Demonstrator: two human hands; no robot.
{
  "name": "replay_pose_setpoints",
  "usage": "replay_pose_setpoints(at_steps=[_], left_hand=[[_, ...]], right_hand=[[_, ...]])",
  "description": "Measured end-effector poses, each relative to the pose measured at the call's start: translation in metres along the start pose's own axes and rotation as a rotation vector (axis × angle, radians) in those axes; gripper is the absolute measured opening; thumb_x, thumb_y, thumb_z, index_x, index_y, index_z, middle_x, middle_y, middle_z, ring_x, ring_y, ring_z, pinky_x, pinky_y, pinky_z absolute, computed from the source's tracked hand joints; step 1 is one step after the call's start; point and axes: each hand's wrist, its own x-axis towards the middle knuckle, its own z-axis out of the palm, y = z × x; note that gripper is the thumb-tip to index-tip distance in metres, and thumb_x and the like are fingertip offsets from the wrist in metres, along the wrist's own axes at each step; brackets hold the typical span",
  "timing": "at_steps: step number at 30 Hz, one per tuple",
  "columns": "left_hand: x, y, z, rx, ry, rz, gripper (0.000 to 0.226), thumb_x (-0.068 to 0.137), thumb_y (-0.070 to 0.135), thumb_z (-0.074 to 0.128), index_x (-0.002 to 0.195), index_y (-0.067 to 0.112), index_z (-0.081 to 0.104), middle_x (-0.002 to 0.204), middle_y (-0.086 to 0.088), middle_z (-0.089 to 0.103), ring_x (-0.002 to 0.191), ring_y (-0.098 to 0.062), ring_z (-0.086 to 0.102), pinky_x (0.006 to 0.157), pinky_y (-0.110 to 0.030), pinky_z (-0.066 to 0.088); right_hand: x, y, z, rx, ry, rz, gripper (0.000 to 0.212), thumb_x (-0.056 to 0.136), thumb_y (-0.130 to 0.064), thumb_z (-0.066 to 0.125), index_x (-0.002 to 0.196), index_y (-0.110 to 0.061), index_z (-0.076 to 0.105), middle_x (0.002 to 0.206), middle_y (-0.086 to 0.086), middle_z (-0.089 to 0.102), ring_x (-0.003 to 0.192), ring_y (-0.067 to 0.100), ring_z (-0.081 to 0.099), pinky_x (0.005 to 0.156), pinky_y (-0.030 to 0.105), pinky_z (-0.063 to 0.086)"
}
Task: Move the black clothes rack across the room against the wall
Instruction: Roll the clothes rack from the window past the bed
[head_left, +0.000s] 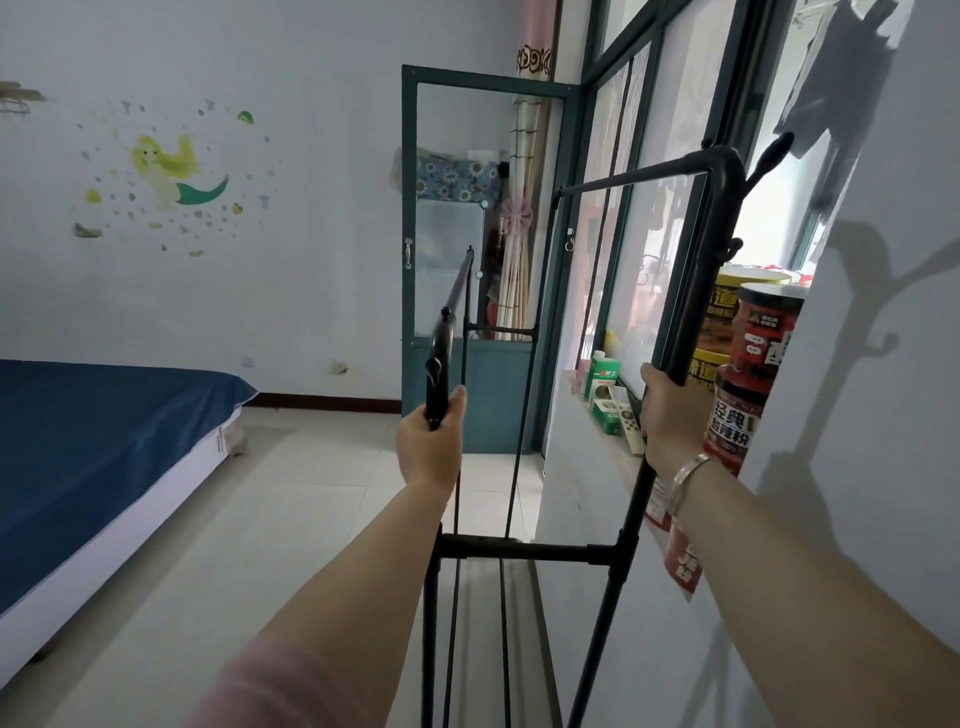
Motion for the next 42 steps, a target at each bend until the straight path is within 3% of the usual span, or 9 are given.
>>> replay_pose_setpoints(at_steps=[5, 8, 10, 13, 17, 23, 28, 35, 42], left_hand=[[0.023, -0.003, 0.002, 0.008, 0.126, 0.044, 0.053, 0.086, 0.051, 0.062, 0.039, 0.029, 0.051, 0.033, 0.014, 0.036, 0.035, -0.004, 0.036, 0.051, -0.028, 0.033], [0.04, -0.007, 0.004, 0.01, 0.167, 0.07, 0.049, 0.086, 0.049, 0.063, 0.045, 0.023, 0.053, 0.034, 0.014, 0.038, 0.036, -0.002, 0.038, 0.051, -0.028, 0.035], [0.05, -0.01, 0.005, 0.016, 0.178, 0.081, 0.05, 0.085, 0.049, 0.062, 0.042, 0.026, 0.052, 0.034, 0.014, 0.039, 0.036, -0.002, 0.038, 0.051, -0.028, 0.035], [0.068, -0.016, 0.005, 0.022, 0.198, 0.085, 0.046, 0.084, 0.05, 0.062, 0.042, 0.032, 0.055, 0.035, 0.013, 0.041, 0.038, -0.002, 0.041, 0.052, -0.028, 0.036], [0.096, -0.021, 0.004, 0.015, 0.251, 0.095, 0.05, 0.082, 0.05, 0.065, 0.041, 0.024, 0.052, 0.037, 0.012, 0.042, 0.04, -0.003, 0.04, 0.053, -0.029, 0.038], [0.135, -0.03, -0.001, 0.007, 0.294, 0.107, 0.045, 0.082, 0.05, 0.067, 0.048, 0.023, 0.056, 0.041, 0.008, 0.048, 0.047, -0.013, 0.049, 0.052, -0.028, 0.045], [0.164, -0.041, -0.005, 0.024, 0.337, 0.159, 0.048, 0.085, 0.048, 0.066, 0.051, 0.018, 0.053, 0.036, 0.008, 0.048, 0.035, -0.006, 0.047, 0.041, -0.015, 0.043], [0.187, -0.045, -0.016, 0.05, 0.423, 0.234, 0.039, 0.087, 0.043, 0.066, 0.058, 0.018, 0.057, 0.037, 0.009, 0.052, 0.035, -0.004, 0.05, 0.042, -0.019, 0.048], [0.201, -0.045, -0.029, 0.057, 0.493, 0.218, 0.043, 0.083, 0.046, 0.068, 0.052, 0.019, 0.055, 0.036, 0.009, 0.05, 0.033, -0.004, 0.049, 0.04, -0.016, 0.044]], right_hand=[[0.008, 0.003, 0.022, 0.058, -0.027, -0.018, 0.035, 0.082, -0.028, 0.066, 0.055, -0.018, 0.046, 0.034, -0.013, 0.043, 0.035, 0.004, 0.043, 0.044, 0.024, 0.034], [0.019, 0.008, 0.036, 0.081, -0.031, -0.033, 0.023, 0.078, -0.027, 0.068, 0.061, -0.014, 0.059, 0.058, 0.002, 0.063, 0.056, 0.019, 0.061, 0.053, 0.029, 0.045], [0.027, 0.013, 0.046, 0.094, -0.061, -0.043, 0.022, 0.076, -0.027, 0.067, 0.061, -0.012, 0.062, 0.065, 0.009, 0.063, 0.061, 0.025, 0.062, 0.052, 0.028, 0.045], [0.039, 0.018, 0.065, 0.087, -0.07, -0.054, 0.024, 0.079, -0.029, 0.068, 0.069, -0.008, 0.064, 0.063, 0.007, 0.059, 0.057, 0.021, 0.058, 0.046, 0.022, 0.042], [0.061, 0.025, 0.093, 0.123, -0.15, -0.028, 0.021, 0.08, -0.027, 0.069, 0.069, -0.011, 0.059, 0.057, 0.004, 0.05, 0.052, 0.019, 0.05, 0.049, 0.028, 0.042], [0.088, 0.035, 0.138, 0.172, -0.294, -0.002, 0.035, 0.08, -0.025, 0.066, 0.057, -0.023, 0.041, 0.043, -0.004, 0.032, 0.036, 0.013, 0.028, 0.037, 0.024, 0.022], [0.107, 0.046, 0.173, 0.2, -0.387, -0.026, 0.04, 0.085, -0.022, 0.066, 0.053, -0.02, 0.044, 0.037, -0.006, 0.038, 0.031, 0.012, 0.032, 0.034, 0.021, 0.026], [0.117, 0.051, 0.212, 0.252, -0.485, -0.022, 0.041, 0.086, -0.019, 0.067, 0.051, -0.018, 0.045, 0.037, -0.006, 0.039, 0.03, 0.011, 0.033, 0.033, 0.02, 0.028], [0.116, 0.057, 0.24, 0.256, -0.505, -0.02, 0.036, 0.085, -0.019, 0.065, 0.055, -0.015, 0.047, 0.037, -0.006, 0.041, 0.03, 0.011, 0.035, 0.034, 0.018, 0.03]])
